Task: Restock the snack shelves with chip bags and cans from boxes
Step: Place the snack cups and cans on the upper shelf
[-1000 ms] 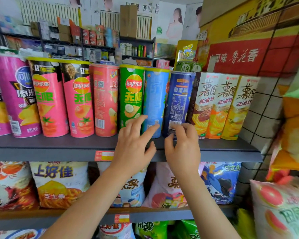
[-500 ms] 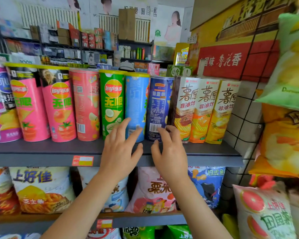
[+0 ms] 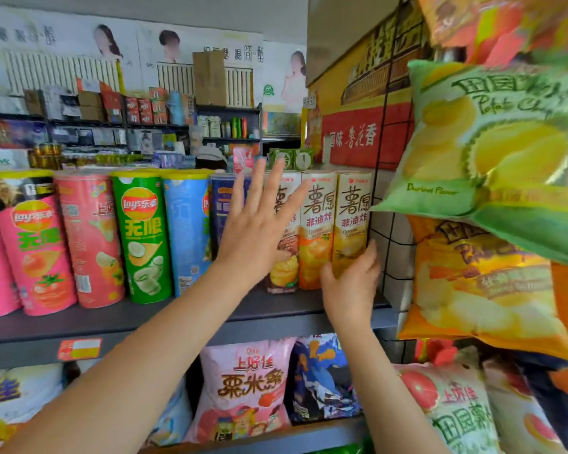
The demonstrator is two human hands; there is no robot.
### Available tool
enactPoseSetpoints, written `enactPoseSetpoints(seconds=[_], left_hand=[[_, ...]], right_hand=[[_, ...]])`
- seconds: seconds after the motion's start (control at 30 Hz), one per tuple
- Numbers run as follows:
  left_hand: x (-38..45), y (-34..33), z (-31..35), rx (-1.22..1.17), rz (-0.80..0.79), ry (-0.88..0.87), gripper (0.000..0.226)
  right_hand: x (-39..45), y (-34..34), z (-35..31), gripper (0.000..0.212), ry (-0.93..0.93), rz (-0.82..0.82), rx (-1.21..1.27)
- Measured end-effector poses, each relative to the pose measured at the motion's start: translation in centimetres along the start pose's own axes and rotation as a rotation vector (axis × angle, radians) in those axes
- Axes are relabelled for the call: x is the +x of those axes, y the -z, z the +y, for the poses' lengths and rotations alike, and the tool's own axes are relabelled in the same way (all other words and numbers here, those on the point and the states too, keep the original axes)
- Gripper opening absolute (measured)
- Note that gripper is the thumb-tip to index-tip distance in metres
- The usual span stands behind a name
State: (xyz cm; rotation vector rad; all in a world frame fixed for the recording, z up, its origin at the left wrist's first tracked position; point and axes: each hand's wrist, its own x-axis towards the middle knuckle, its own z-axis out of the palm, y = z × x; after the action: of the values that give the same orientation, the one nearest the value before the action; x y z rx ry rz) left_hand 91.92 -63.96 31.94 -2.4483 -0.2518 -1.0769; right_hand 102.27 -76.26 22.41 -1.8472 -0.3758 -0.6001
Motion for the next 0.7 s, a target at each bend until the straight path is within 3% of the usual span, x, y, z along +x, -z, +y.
enactPoseSetpoints(seconds=[0.13,0.3,0.7], left_hand=[[1.2,-0.3,1.1,0.15,-0.115,-0.036,0.136],[1.6,-0.3,1.7,0.126,-0.144,0.0,0.136],[2.1,-0.5,1.9,0.129,-0.185,0.019,0.14]], right_hand=[[1.0,0.6,0.3,0.078,-0.067,-0.037,-0.044],[1.3,0.6,0.8,0.068,-0.048,-0.043,-0.121],[1.4,0.4,1.2,0.068,-0.027,-0.058,-0.162]])
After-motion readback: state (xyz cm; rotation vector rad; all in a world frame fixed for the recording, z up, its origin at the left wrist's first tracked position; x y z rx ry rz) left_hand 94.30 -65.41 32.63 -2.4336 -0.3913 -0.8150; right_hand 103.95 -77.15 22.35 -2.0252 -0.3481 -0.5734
